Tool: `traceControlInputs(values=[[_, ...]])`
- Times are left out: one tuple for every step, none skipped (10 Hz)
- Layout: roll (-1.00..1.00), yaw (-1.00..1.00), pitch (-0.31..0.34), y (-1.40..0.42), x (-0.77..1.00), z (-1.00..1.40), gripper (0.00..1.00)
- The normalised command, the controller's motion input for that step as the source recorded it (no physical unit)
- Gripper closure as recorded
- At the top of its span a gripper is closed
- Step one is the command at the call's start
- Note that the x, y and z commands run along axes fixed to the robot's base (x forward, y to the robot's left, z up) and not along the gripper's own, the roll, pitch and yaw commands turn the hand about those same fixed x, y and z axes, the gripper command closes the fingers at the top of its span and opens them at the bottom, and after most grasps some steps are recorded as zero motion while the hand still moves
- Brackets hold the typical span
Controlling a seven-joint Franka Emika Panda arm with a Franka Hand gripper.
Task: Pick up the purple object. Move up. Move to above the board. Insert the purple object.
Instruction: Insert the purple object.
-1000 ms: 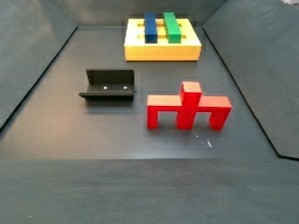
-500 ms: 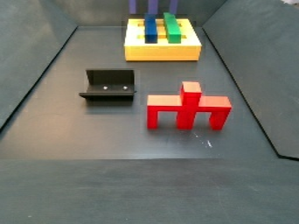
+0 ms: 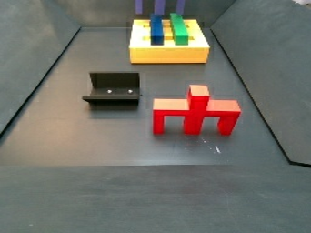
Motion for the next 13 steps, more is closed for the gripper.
traceControlInputs(values=[[-0.03,0.07,-0.174,0.00,-0.14,-0.02,1.00],[0.01,0.02,-0.136,-0.01,-0.21,-0.23,1.00],[0.02,0.00,-0.109,-0.07,-0.21,-0.29,1.00],[0.00,0.00,-0.113,-0.02,-0.19,-0.33,1.00],[0.00,0.00,-0.080,0.00,-0.28,-0.23,1.00],[-0.01,0.00,-0.074,0.00,-0.22,-0.02,1.00],[0.00,0.02,-0.090,0.00,-0.08,-0.01,1.00],[0.00,0.02,-0.076,-0.01,0.00,-0.09,1.00],[0.00,0.00,-0.090,-0.04,0.00,-0.22,1.00],[0.00,0.00,-0.070,-0.06,0.08,-0.28,1.00],[-0.02,0.00,-0.060,-0.07,0.20,-0.32,1.00],[-0.02,0.00,-0.051,-0.07,0.16,-0.31,1.00],[0.00,-0.01,-0.027,-0.03,0.03,-0.28,1.00]])
